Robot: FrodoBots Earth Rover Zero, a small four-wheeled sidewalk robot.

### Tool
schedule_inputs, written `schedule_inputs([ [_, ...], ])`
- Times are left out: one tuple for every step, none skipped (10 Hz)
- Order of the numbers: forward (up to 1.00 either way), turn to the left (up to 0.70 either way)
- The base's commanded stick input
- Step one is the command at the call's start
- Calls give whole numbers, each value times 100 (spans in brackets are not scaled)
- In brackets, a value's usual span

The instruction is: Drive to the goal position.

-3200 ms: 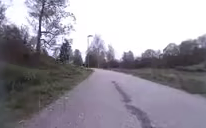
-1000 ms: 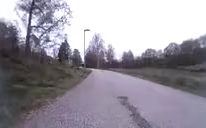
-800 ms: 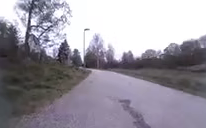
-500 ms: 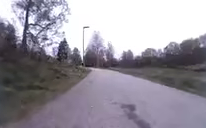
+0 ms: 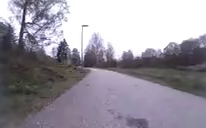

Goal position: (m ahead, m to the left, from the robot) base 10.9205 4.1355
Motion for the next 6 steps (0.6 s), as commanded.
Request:
schedule_inputs([
  [100,0],
  [100,0],
  [100,0],
  [100,0],
  [100,0],
  [100,0],
])
